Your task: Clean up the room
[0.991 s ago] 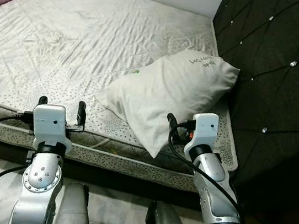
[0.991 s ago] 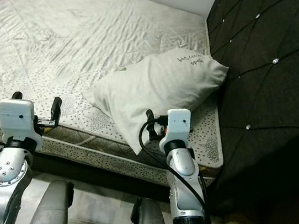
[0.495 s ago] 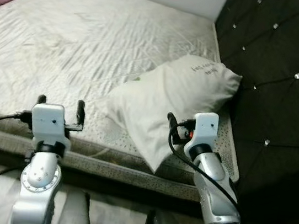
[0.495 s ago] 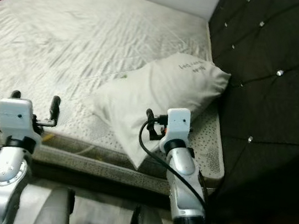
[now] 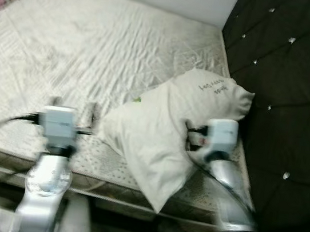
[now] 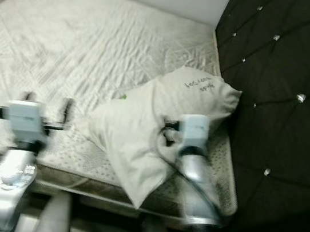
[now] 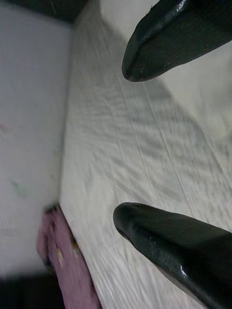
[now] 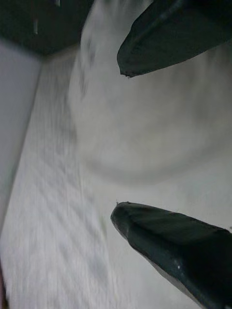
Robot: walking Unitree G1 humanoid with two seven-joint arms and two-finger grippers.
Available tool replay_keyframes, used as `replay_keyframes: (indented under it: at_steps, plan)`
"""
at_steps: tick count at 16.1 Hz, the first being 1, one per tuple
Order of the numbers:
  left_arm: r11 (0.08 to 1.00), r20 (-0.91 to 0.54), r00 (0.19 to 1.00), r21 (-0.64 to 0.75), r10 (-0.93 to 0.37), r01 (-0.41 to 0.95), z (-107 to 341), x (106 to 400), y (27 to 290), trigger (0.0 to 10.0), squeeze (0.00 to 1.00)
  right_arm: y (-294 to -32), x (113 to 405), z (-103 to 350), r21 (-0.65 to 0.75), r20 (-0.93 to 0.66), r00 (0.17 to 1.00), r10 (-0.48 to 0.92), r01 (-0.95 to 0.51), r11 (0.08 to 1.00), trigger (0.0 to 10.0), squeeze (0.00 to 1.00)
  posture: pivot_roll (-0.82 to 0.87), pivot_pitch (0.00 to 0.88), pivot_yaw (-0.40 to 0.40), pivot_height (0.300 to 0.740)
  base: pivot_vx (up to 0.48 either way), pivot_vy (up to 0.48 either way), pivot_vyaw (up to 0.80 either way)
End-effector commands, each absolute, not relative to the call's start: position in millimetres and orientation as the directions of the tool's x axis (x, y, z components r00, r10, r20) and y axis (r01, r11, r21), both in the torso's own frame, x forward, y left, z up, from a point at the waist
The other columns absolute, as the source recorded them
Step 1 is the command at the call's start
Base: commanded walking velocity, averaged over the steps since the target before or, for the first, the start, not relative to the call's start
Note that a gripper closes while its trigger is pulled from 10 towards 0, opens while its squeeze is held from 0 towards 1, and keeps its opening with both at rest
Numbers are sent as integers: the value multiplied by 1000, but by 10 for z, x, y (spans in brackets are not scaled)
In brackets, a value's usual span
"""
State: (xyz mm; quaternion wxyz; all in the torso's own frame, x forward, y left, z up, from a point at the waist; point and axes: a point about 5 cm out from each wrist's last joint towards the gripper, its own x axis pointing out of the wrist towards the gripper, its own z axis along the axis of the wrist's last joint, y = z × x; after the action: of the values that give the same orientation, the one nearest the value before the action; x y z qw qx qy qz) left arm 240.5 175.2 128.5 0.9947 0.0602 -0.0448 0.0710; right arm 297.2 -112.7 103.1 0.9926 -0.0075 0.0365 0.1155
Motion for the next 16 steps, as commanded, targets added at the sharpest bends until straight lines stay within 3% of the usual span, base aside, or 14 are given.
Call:
replay_keyframes:
  at_steps: [1, 5, 11, 16]
  plan:
    - [986, 91, 988, 105, 121, -130, 1279, 2405, 1687, 10000, 0, -1217, 2987, 1062, -31, -66, 977, 205, -207, 978, 10000, 0, 108, 24, -126, 622, 0, 0, 0]
    - [987, 76, 990, 99, 115, -123, 1257, 2406, 1668, 10000, 0, -1226, 2977, 1055, -30, -68, 976, 207, -210, 977, 10000, 0, 108, 23, -128, 617, 0, 0, 0]
    - [986, 12, 991, 99, 130, -131, 1195, 2420, 1681, 10000, 0, -1197, 2978, 1007, -57, -119, 966, 229, -237, 970, 10000, 0, 107, 26, -131, 547, 0, 0, 0]
    - [984, 32, 990, 107, 140, -143, 1253, 2402, 1684, 10000, 0, -1218, 2997, 1006, -83, -187, 950, 249, -268, 960, 10000, 0, 114, 39, -135, 547, 0, 0, 0]
